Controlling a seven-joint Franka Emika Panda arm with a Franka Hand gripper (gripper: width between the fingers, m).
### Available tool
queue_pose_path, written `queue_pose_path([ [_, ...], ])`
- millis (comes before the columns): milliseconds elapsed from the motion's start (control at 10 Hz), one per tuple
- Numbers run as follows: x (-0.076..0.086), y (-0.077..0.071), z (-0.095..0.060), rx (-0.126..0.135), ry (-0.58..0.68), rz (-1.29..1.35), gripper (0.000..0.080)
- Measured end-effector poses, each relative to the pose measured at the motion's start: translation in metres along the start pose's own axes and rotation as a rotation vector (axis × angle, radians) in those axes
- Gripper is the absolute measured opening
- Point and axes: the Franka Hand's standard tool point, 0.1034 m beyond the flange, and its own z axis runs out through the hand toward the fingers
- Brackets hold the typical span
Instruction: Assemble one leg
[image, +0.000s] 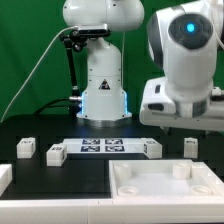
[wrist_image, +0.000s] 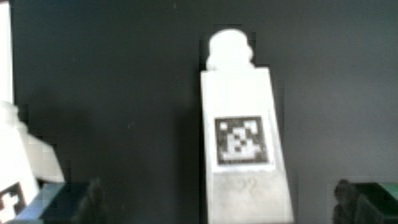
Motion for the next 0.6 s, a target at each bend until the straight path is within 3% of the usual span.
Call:
queue_pose_path([
  [300,0.007,-0.009,0.013,-0.006,-0.142,0.005,0.0649],
  [600,0.009,-0.012,0.022,-0.01,-0.13,0.005,0.0649],
])
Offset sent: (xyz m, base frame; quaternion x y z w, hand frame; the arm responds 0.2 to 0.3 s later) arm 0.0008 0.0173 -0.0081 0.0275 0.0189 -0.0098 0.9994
